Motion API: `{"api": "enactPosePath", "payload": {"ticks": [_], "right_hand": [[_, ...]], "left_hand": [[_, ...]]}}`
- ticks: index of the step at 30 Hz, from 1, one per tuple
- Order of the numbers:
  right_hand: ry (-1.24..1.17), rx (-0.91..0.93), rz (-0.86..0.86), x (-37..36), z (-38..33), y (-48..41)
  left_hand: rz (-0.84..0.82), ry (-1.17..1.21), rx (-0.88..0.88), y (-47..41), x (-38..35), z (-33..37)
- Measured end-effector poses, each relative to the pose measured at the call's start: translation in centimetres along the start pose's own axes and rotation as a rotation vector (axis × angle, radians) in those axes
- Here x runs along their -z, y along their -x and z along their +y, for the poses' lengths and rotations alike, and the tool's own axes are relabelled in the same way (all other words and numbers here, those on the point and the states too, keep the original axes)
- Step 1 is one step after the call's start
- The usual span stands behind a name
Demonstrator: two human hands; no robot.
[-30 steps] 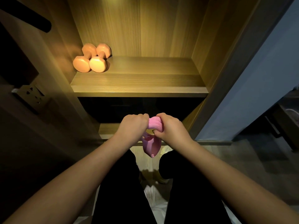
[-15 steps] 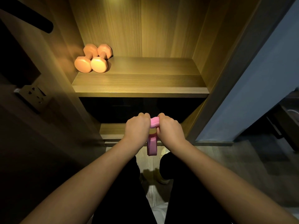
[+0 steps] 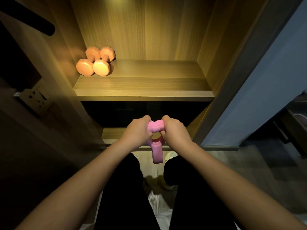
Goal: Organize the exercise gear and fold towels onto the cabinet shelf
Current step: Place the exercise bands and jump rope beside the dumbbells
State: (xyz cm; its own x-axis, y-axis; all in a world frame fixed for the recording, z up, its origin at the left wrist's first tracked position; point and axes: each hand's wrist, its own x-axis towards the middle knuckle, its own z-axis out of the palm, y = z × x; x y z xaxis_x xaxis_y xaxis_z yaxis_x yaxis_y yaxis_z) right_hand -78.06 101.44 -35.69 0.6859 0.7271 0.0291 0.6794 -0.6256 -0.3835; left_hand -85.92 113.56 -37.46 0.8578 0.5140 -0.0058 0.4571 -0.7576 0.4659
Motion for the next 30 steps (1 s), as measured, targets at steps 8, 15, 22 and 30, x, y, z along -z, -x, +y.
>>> {"api": "enactPosePath", "payload": {"ticks": [8, 15, 22, 30], "right_hand": [[-0.236, 0.015, -0.042, 2.5, 0.7, -0.9], [-0.905, -0.016, -0.454, 4.6, 3.1, -1.2], [-1.259, -0.09, -0.215, 4.3, 1.4, -2.7], [-1.53, -0.181, -0.064, 6.4, -0.4, -9.2]], "left_hand": [[-0.267, 0.667, -0.033, 1.1, 3.9, -1.1], [-0.344, 0.812, -0.025, 0.5, 6.8, -1.3], [-0.378, 1.038, 0.013, -2.0, 9.5, -1.3], [0.239, 1.053, 0.085, -2.8, 3.8, -3.9]]}}
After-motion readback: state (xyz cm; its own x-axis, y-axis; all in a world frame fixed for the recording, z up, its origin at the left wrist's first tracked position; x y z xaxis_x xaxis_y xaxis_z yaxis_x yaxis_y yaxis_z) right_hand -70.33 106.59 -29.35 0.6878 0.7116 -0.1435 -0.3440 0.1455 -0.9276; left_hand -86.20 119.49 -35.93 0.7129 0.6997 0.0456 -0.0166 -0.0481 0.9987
